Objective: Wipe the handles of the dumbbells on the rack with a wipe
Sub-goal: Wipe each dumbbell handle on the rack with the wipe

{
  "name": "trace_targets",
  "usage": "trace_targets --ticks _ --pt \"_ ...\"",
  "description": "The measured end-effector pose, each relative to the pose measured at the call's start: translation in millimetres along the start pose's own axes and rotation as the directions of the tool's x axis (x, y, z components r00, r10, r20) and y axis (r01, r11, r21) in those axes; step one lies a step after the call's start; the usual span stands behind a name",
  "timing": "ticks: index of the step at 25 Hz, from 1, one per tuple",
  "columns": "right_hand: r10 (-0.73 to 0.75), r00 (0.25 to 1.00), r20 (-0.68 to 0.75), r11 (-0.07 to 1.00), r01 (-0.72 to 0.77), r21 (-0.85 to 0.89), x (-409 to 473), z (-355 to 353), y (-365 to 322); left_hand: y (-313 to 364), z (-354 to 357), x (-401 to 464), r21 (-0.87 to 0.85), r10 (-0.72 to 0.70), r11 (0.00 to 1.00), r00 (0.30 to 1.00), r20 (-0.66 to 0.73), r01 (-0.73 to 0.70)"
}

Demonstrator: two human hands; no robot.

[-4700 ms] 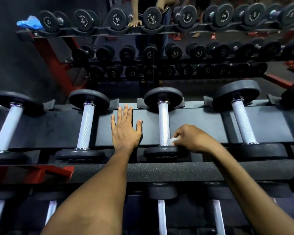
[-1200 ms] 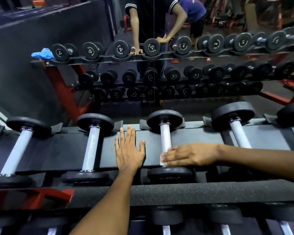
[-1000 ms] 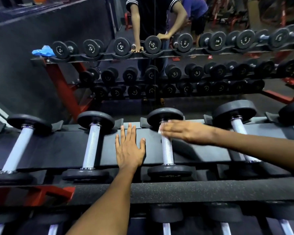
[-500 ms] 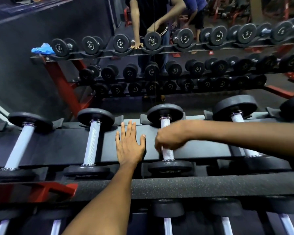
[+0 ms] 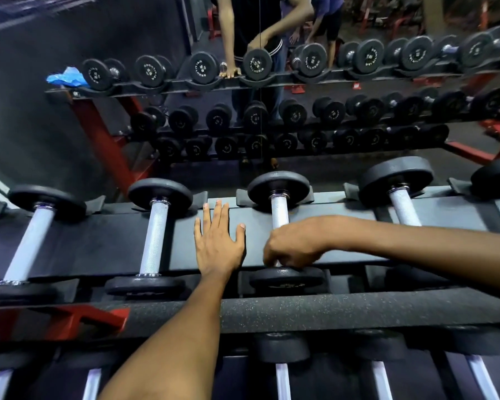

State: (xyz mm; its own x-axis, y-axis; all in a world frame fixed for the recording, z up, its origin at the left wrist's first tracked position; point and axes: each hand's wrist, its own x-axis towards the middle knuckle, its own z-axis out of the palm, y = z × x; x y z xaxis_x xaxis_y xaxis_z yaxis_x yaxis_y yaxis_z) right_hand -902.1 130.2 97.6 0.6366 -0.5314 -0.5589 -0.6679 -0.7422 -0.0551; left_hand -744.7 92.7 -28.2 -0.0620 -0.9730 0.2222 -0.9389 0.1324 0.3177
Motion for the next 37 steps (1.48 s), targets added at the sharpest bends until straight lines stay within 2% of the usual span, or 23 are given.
trace_targets --ticks 2,4,5,6,7,8,9,11,13,15,18,19,21,23,24,26,27,28,30,32,35,36,37 --pt "-0.009 0.996 -0.091 0.976 0.028 0.216 -32 10 6 0 0 0 0.001 -0.003 1.0 1.0 -0.006 0.003" --pt "0.205 0.953 -0.224 0.906 -0.098 0.412 -57 17 23 0 0 -1 -0.001 -0.004 1.0 1.0 -0.01 0.004" --pt "0.4 0.862 -0.31 0.816 -0.182 0.548 -61 26 32 0 0 -1 0.002 -0.004 1.0 1.0 -0.011 0.004" --pt "0.613 0.722 -0.32 0.625 -0.196 0.756 -58 39 36 0 1 -1 0.005 -0.004 1.0 1.0 -0.011 0.004" --pt "0.761 0.621 -0.188 0.317 -0.103 0.943 -47 52 33 0 2 -2 0.006 -0.005 1.0 1.0 -0.011 0.005" --pt "0.768 0.64 0.026 -0.017 -0.02 1.0 -34 59 26 0 1 -2 0.002 -0.009 1.0 1.0 -0.011 0.009" --pt "0.689 0.706 0.163 -0.271 0.043 0.961 -22 59 22 0 0 -2 -0.003 -0.011 1.0 1.0 -0.01 0.011" --pt "0.611 0.759 0.223 -0.477 0.128 0.869 -4 50 34 1 -1 -1 -0.009 -0.01 1.0 1.0 -0.013 0.01" --pt "0.683 0.711 0.165 -0.522 0.317 0.792 4 35 54 1 -2 0 -0.01 -0.009 1.0 1.0 -0.018 0.009" --pt "0.696 0.7 0.16 -0.516 0.333 0.789 4 41 56 1 -2 -1 -0.01 -0.011 1.0 1.0 -0.015 0.011" --pt "0.478 0.838 0.262 -0.362 -0.084 0.928 -3 60 34 1 -1 -1 -0.006 -0.01 1.0 1.0 -0.014 0.01" --pt "0.441 0.861 0.256 -0.399 -0.067 0.914 0 55 37 1 -1 0 -0.006 -0.009 1.0 1.0 -0.015 0.009" --pt "0.505 0.844 0.182 -0.625 0.213 0.751 10 39 58 1 -1 0 -0.009 -0.01 1.0 1.0 -0.015 0.01" --pt "0.531 0.833 0.154 -0.691 0.321 0.648 17 39 61 2 -2 -2 -0.021 -0.013 1.0 1.0 -0.016 0.013" --pt "0.482 0.86 0.167 -0.653 0.226 0.723 17 49 54 2 -2 -2 -0.024 -0.012 1.0 1.0 -0.015 0.011" --pt "0.368 0.908 0.2 -0.471 -0.003 0.882 8 68 34 1 -2 -1 -0.024 -0.01 1.0 1.0 -0.02 0.01" --pt "0.347 0.917 0.199 -0.415 -0.04 0.909 8 68 35 1 -1 0 -0.028 -0.013 1.0 1.0 -0.025 0.012" --pt "0.382 0.905 0.184 -0.435 0.001 0.9 6 56 40 1 -1 1 -0.033 -0.016 0.999 1.0 -0.027 0.015" --pt "0.535 0.83 0.158 -0.579 0.224 0.784 8 33 55 2 -2 0 -0.039 -0.017 0.999 1.0 -0.024 0.016" --pt "0.574 0.809 0.123 -0.531 0.254 0.809 5 35 53 2 -4 -2 -0.046 -0.022 0.999 0.999 -0.023 0.021" --pt "0.476 0.873 0.105 -0.2 -0.009 0.98 -13 60 31 2 -3 -1 -0.049 -0.02 0.999 0.999 -0.034 0.019" --pt "0.532 0.843 0.083 -0.13 -0.016 0.991 -14 60 30 2 -3 0 -0.049 -0.019 0.999 0.999 -0.035 0.017" --pt "0.671 0.742 0.008 -0.099 0.079 0.992 -9 55 35 2 -3 0 -0.049 -0.017 0.999 0.999 -0.034 0.016"
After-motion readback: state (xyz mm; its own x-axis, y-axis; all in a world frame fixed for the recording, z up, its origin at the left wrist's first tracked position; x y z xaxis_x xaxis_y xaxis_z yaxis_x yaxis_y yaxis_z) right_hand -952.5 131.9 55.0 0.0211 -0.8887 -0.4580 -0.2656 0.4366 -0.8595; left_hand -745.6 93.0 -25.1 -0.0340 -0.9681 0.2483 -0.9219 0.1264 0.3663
